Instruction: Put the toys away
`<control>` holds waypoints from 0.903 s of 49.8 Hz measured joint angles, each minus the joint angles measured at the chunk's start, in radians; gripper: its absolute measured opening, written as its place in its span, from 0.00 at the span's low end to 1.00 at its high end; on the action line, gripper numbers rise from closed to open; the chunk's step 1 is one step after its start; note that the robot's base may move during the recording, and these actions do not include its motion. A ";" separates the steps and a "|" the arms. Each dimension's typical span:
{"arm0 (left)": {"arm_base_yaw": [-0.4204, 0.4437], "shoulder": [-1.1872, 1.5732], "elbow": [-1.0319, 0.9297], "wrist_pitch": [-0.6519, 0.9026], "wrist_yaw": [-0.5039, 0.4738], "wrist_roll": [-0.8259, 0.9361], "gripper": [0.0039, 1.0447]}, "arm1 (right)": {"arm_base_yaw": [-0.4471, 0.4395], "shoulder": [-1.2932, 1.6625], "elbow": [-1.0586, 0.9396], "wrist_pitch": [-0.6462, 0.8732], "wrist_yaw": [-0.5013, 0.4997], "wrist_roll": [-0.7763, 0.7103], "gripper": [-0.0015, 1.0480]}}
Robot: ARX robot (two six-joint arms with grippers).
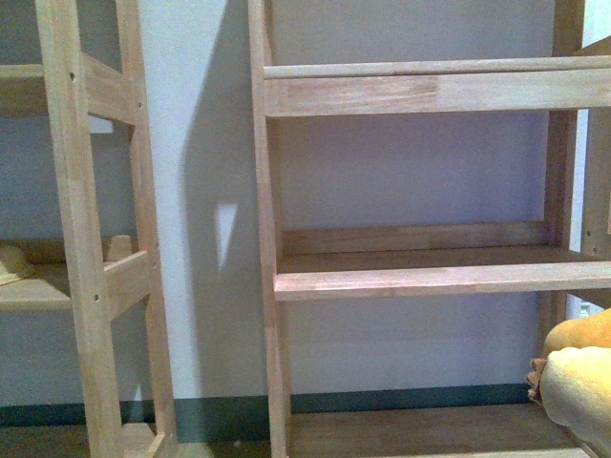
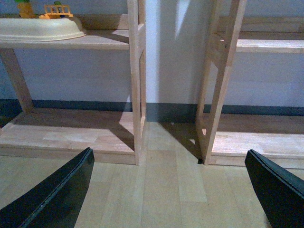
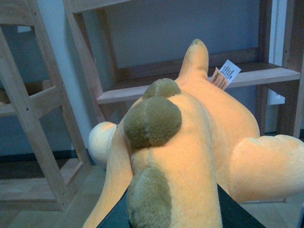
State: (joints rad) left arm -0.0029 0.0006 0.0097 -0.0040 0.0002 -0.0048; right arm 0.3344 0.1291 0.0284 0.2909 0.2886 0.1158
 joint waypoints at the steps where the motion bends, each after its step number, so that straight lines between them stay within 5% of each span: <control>1: 0.000 0.000 0.000 0.000 0.000 0.000 0.95 | 0.000 0.000 0.000 0.000 -0.001 0.000 0.18; 45: 0.000 0.000 0.000 0.000 0.000 0.000 0.95 | 0.000 0.000 0.000 0.000 0.000 0.000 0.18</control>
State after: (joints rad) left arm -0.0029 0.0010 0.0097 -0.0044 0.0002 -0.0044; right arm 0.3344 0.1291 0.0284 0.2909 0.2886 0.1158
